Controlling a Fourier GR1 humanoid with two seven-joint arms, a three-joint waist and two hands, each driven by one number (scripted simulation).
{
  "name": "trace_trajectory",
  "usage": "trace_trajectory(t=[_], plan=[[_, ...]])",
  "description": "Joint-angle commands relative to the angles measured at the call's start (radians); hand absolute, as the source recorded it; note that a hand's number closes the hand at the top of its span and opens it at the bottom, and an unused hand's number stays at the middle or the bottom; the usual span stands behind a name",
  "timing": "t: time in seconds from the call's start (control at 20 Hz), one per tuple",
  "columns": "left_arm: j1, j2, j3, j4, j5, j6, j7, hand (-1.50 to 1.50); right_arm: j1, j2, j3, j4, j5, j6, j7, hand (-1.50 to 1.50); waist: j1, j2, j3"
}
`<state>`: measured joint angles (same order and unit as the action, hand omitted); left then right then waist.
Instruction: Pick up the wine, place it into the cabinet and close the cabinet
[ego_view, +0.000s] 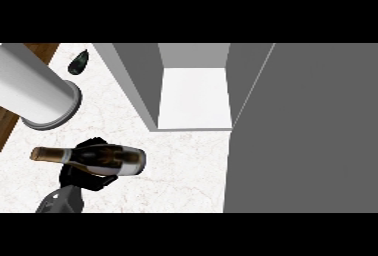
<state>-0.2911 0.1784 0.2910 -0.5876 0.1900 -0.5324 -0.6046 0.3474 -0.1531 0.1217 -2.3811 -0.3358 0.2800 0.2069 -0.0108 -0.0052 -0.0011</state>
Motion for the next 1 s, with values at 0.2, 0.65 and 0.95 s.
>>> trace_trajectory(t=[0.2, 0.65, 0.95], plan=[[0.114, -0.063, -0.106, -0.167, -0.216, 0.36, -0.24, 1.5, 0.094, 0.003, 0.004, -0.102, -0.01, 0.013, -0.026, -1.5, 0.0, -0.001, 0.002], [0.1, -0.128, -0.18, -0.381, -0.241, 0.466, 0.027, 1.5, -0.025, -0.021, -0.005, -0.219, -0.049, -0.101, 0.182, -1.5, 0.01, 0.003, 0.001], [0.018, -0.177, -0.318, -0.465, -0.229, 0.677, 0.209, 1.5, 0.076, -0.022, -0.003, -0.184, -0.043, -0.021, 0.089, -1.5, -0.003, 0.002, 0.001]])
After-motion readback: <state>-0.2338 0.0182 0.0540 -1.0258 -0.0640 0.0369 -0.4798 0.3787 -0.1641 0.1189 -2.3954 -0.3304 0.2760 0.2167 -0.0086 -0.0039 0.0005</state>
